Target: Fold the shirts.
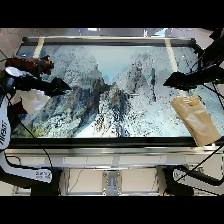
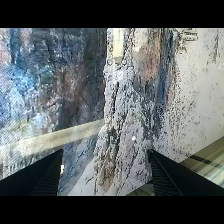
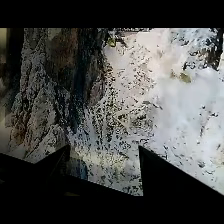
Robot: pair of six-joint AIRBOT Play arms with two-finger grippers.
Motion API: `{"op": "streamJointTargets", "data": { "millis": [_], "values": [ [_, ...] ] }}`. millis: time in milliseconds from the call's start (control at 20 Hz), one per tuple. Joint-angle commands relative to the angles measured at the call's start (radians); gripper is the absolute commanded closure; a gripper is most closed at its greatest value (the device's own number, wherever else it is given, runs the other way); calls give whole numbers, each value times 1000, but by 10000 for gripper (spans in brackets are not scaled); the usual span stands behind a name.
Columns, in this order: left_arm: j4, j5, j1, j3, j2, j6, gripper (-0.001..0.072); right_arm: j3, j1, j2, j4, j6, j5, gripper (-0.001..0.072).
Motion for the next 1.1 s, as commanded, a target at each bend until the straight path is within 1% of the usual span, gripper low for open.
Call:
{"op": "streamJointTargets", "data": {
  "millis": [0,550,650,750,900,950,1000,1050],
  "values": [
    [0,0,0,0,0,0,105,0,1,1,0,0,0,224],
    [0,0,0,0,0,0,105,0,1,1,-1,0,-6,224],
    [0,3,0,0,0,0,105,0,1,1,-4,0,-44,224],
    [-4,44,-3,0,-4,0,105,0,1,1,-3,1,-79,224],
    [-50,53,-5,0,-8,1,105,0,1,0,-3,1,-121,224],
    [-43,67,-5,0,-10,3,105,0,2,0,-2,1,-159,224],
    [-33,126,-3,0,-14,5,105,0,2,0,-2,1,-203,224],
    [-18,211,8,0,-14,5,104,0,2,0,6,4,-228,224]
  ]
}}
